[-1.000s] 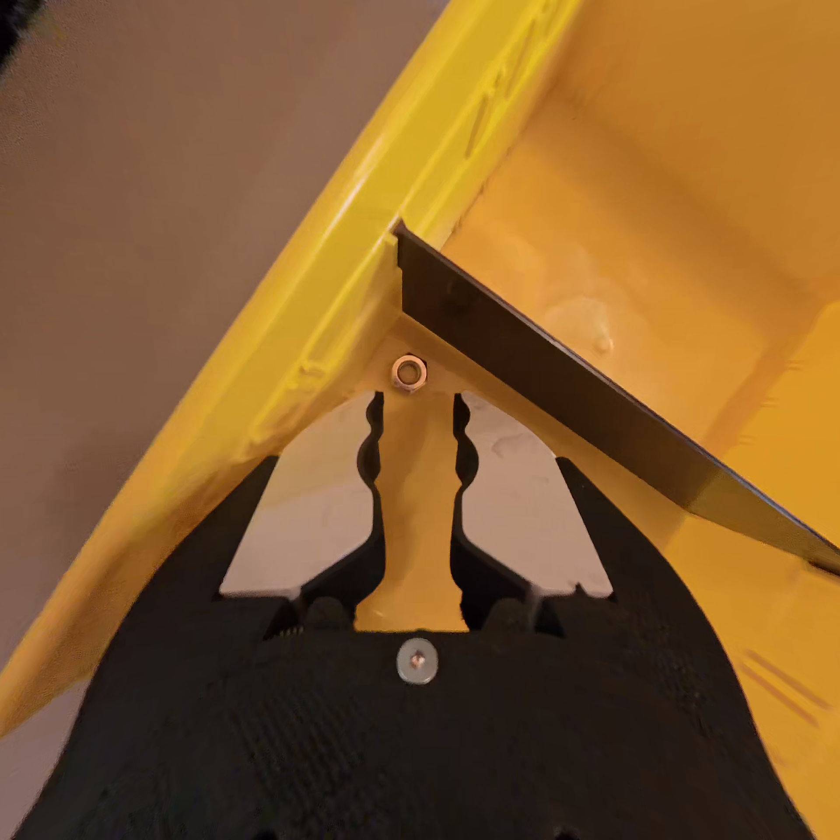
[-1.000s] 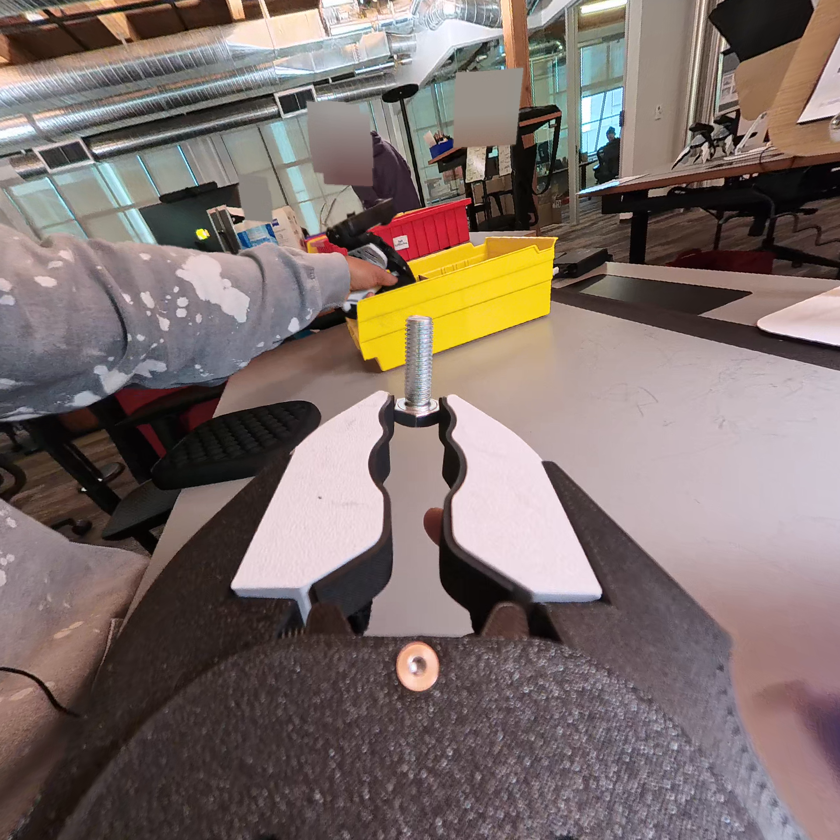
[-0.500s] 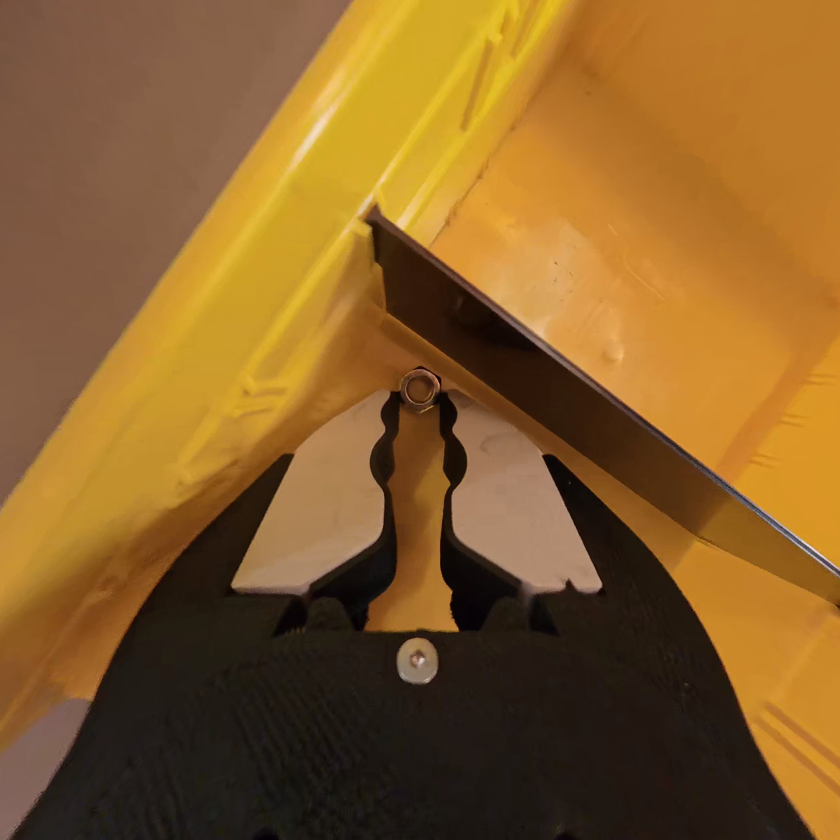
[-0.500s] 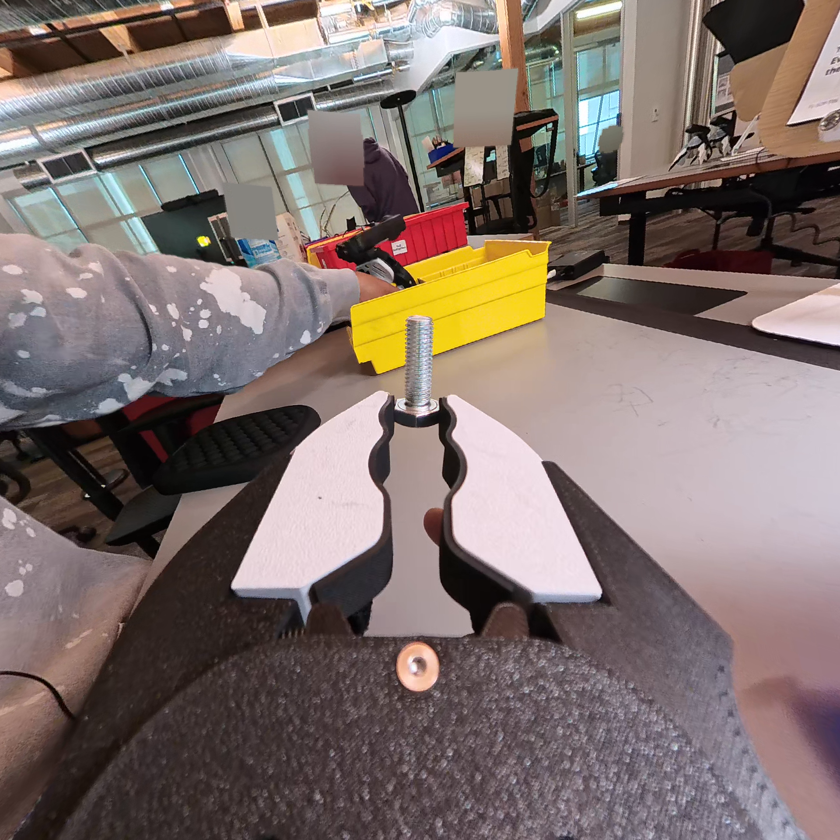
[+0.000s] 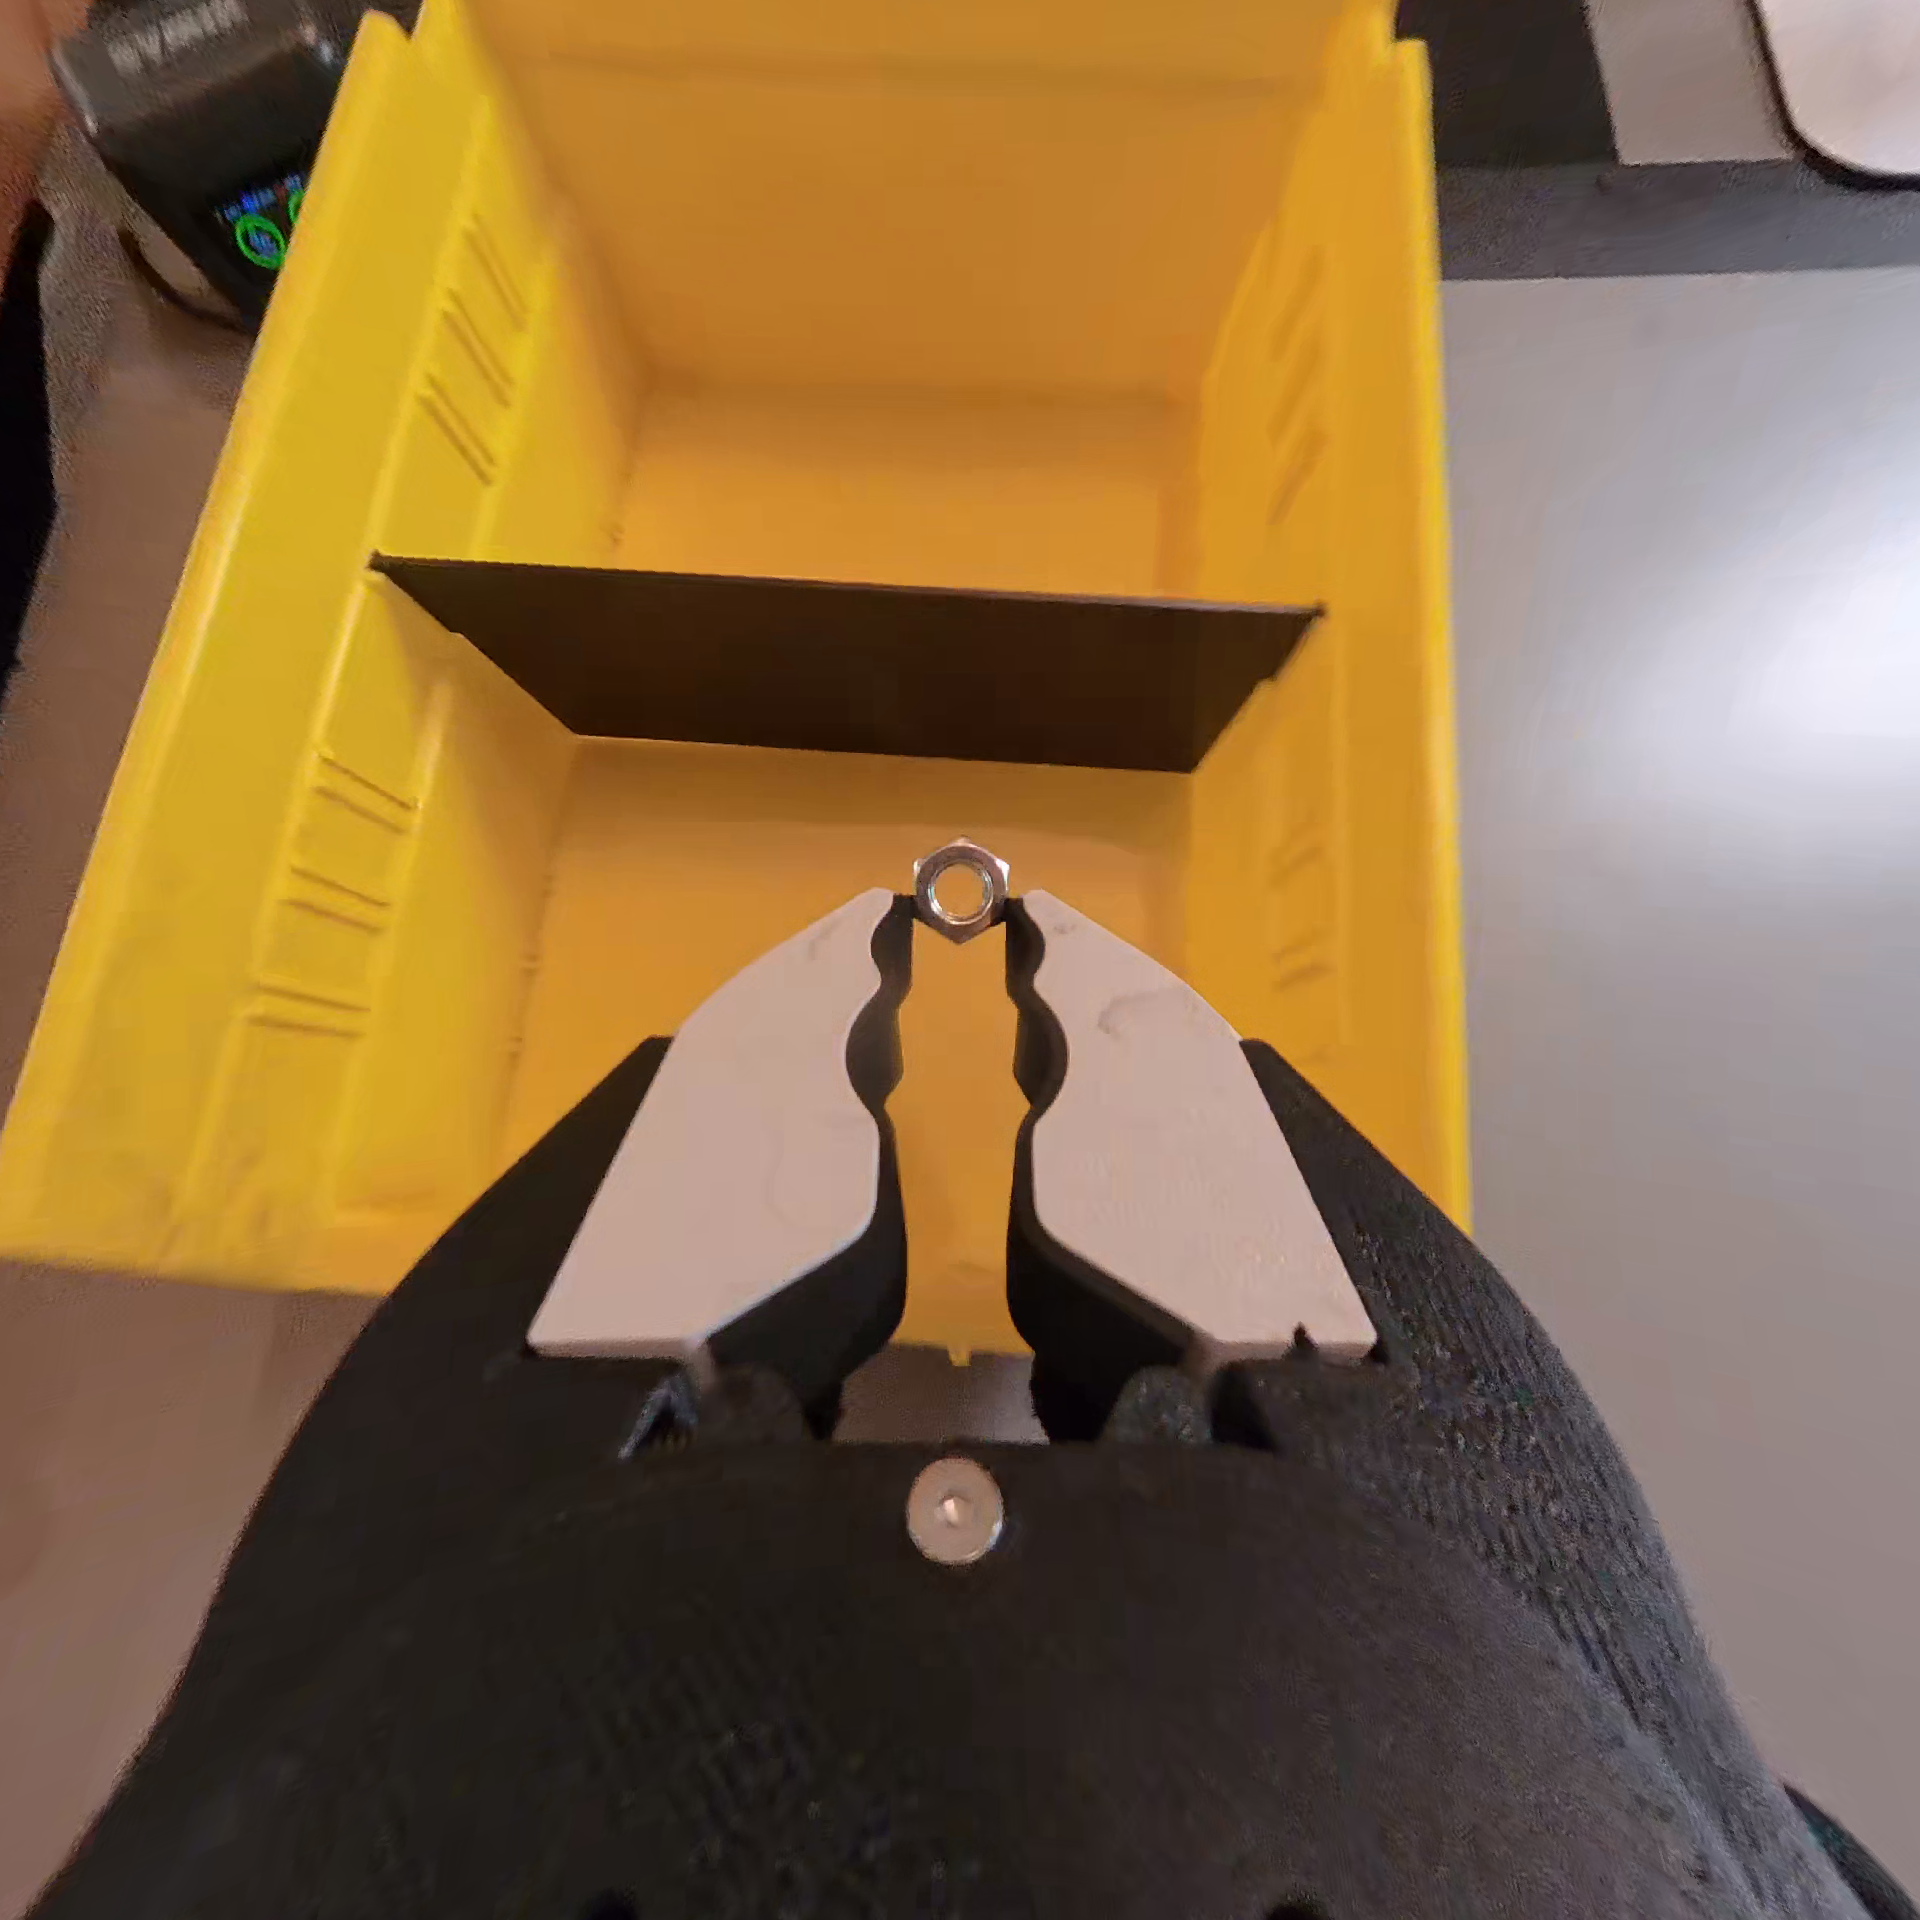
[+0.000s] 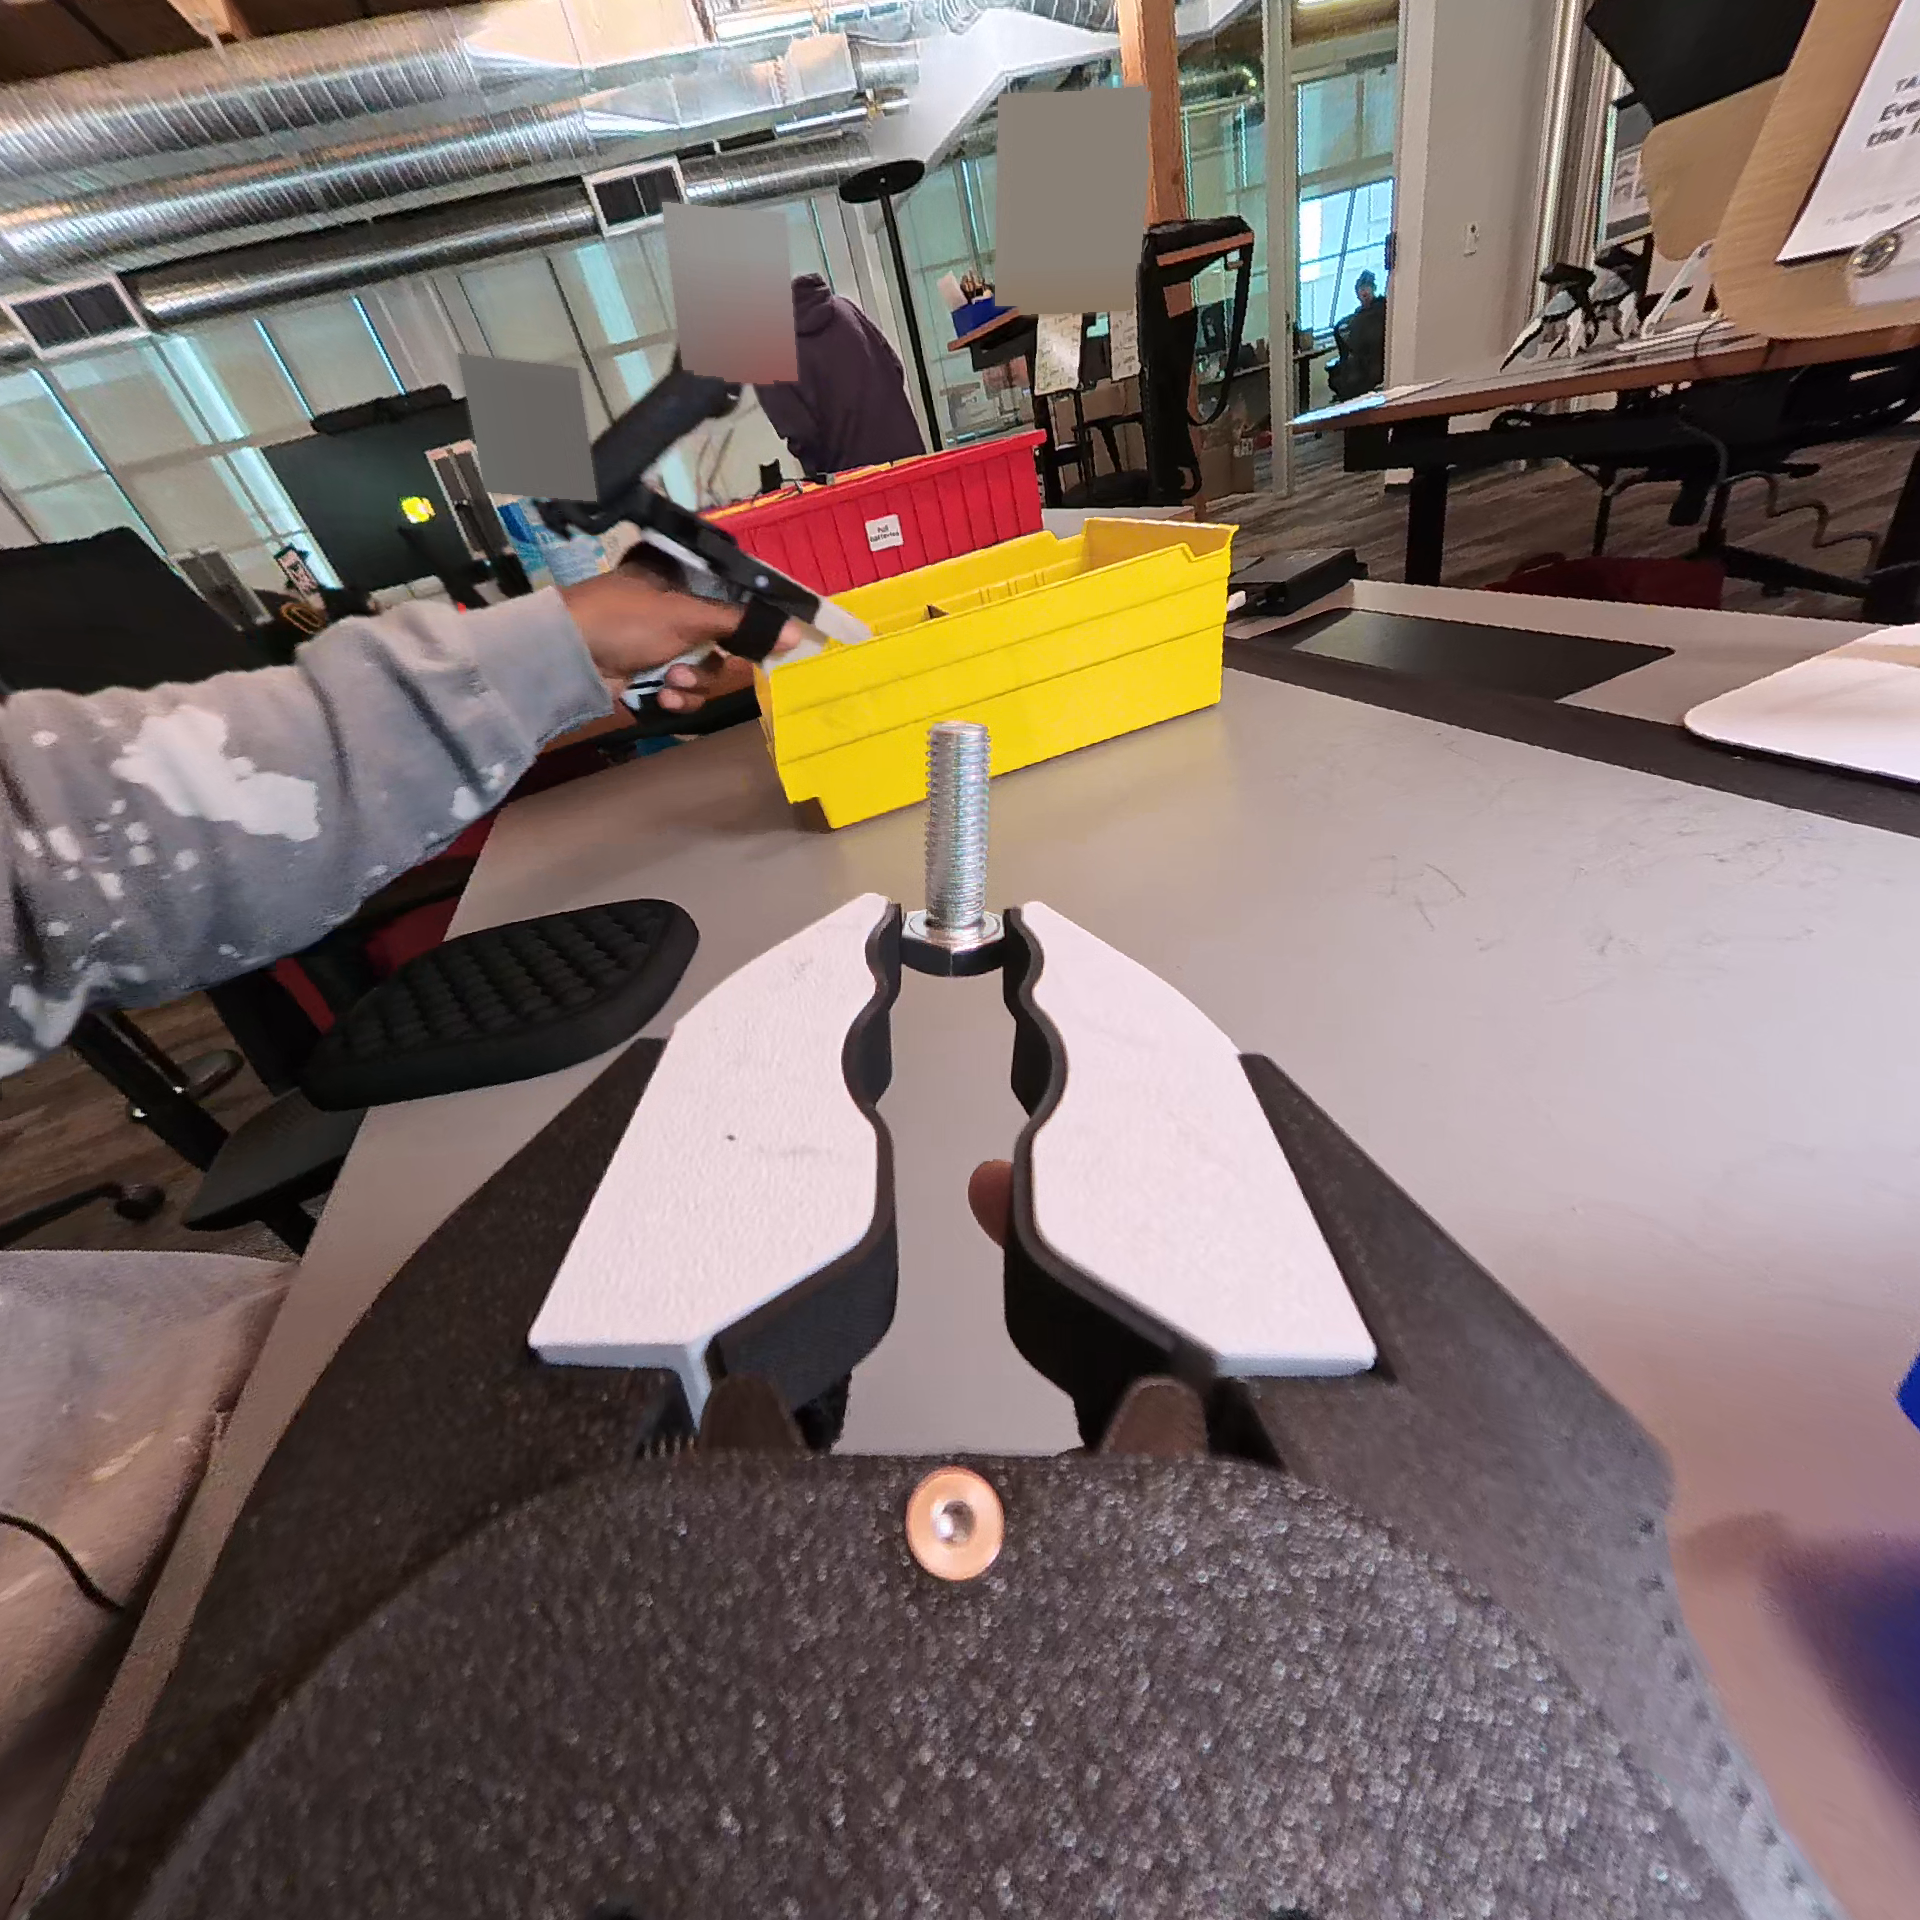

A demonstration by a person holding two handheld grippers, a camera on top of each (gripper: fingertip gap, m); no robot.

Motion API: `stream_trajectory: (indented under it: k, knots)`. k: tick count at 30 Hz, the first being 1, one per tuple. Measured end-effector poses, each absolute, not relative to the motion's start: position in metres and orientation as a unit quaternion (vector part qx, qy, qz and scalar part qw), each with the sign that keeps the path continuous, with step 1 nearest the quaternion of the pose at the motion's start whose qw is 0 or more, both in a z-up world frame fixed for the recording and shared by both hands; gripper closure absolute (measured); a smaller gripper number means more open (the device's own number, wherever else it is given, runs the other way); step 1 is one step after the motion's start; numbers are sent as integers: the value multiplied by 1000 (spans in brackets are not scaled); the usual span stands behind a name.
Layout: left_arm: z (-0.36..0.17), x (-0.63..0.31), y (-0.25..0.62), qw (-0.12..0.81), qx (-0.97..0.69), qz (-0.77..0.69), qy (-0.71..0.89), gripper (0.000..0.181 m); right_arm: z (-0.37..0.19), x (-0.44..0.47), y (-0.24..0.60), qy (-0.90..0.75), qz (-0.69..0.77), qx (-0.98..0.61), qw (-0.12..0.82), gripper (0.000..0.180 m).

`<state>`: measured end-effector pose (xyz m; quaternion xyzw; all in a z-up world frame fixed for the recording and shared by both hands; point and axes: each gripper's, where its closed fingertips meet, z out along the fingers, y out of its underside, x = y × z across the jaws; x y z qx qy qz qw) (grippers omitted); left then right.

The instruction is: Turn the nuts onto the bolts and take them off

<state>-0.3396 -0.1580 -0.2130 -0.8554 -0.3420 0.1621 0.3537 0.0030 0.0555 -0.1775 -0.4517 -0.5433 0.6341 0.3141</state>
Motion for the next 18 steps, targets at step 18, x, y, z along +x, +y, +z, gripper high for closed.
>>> stream_trajectory:
  k: [18]
  knots:
    - [-219, -250, -87, 394, -880, 170, -204, 163, -185, 1, 63, -552, 611, -460, 334, 162]
